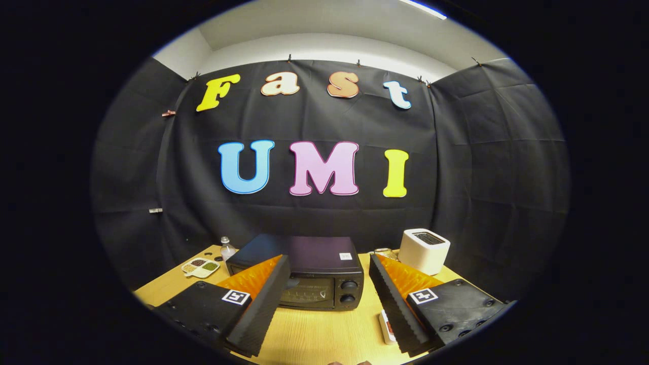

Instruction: Open the toaster oven, put the food inside, and close the toaster oven door.

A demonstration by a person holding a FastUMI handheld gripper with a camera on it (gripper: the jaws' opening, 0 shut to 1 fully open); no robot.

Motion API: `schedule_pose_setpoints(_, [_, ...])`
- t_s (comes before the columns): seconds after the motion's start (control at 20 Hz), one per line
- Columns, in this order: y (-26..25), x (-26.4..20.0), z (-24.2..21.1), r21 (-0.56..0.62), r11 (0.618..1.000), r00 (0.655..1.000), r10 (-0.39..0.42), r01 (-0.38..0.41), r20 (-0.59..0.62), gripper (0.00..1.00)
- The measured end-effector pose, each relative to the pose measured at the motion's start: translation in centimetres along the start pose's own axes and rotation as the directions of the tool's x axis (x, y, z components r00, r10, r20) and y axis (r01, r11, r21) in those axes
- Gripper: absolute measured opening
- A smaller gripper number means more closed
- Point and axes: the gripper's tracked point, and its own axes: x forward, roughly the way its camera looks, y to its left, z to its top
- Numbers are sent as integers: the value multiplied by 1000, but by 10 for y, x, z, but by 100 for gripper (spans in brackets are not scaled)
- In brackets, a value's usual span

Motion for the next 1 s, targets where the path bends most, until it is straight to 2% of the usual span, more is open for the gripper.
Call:
schedule_pose_setpoints(0.55, [44, 41, -17, -16, 999, 997, 39, -40, -64, 97])
schedule_pose_setpoints(1.0, [93, 108, -74, -66, 997, 984, 26, -38, -174, 98])
